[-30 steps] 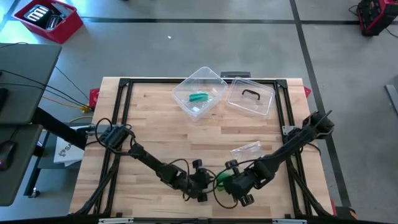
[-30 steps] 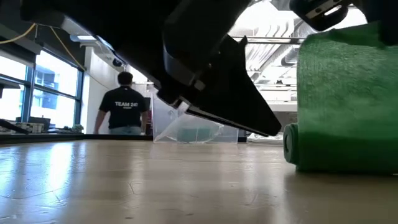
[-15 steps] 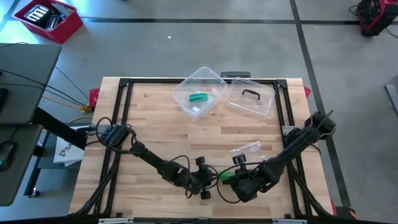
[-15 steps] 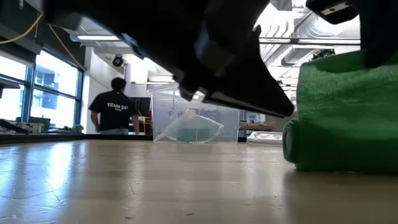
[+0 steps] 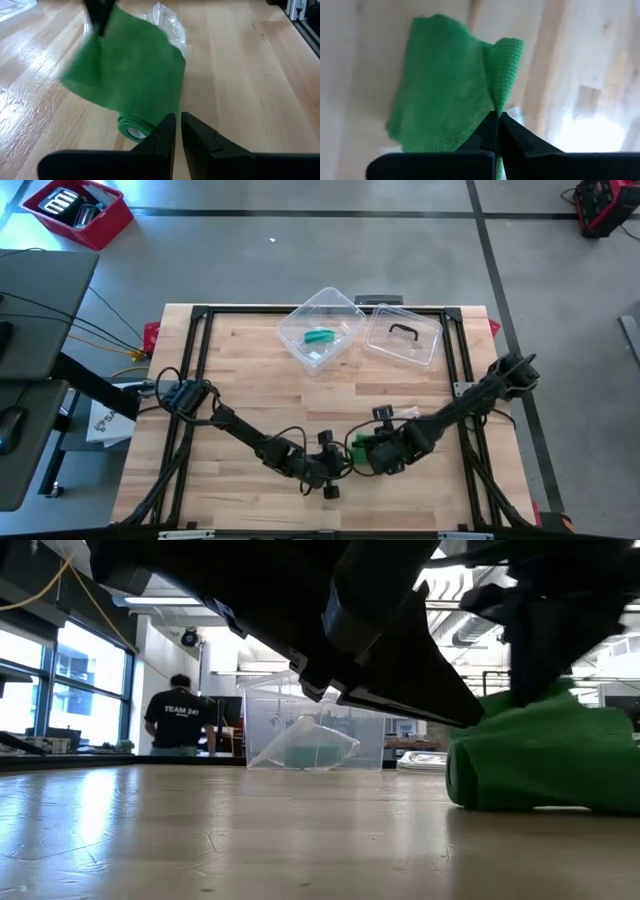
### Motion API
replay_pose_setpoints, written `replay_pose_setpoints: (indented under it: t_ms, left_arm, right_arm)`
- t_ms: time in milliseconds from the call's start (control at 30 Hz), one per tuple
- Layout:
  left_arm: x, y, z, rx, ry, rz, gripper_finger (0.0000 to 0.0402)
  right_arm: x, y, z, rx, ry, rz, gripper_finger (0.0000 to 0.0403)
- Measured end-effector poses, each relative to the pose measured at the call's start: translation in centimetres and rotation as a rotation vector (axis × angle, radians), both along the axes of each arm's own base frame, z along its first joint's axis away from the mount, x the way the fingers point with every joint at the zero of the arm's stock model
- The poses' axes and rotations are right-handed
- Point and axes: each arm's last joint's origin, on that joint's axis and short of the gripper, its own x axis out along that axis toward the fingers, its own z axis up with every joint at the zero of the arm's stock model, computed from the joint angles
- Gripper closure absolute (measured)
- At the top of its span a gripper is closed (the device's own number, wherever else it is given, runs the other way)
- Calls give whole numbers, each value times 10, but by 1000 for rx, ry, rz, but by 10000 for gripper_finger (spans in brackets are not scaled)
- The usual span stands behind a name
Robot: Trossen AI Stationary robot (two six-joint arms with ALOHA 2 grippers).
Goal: Roll bandage
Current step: Roll the green bandage
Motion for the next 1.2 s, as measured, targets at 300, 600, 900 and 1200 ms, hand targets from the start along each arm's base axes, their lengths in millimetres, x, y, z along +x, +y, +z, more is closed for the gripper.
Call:
replay_pose_setpoints:
  t_ms: [300, 600, 900, 1200]
  left_arm:
    - [0, 0, 0, -2, 0, 4, 376]
    - [0, -1, 0, -15, -1, 9, 376]
    - [-1, -1, 0, -22, -2, 11, 376]
    - [-3, -5, 0, -28, 0, 5, 376]
  right_arm:
    - [11, -33, 9, -26, 2, -12, 403]
    - [4, -66, -34, -72, 31, -70, 403]
    - [1, -76, -49, 14, 49, -86, 336]
    - [-1, -78, -16, -29, 94, -113, 213]
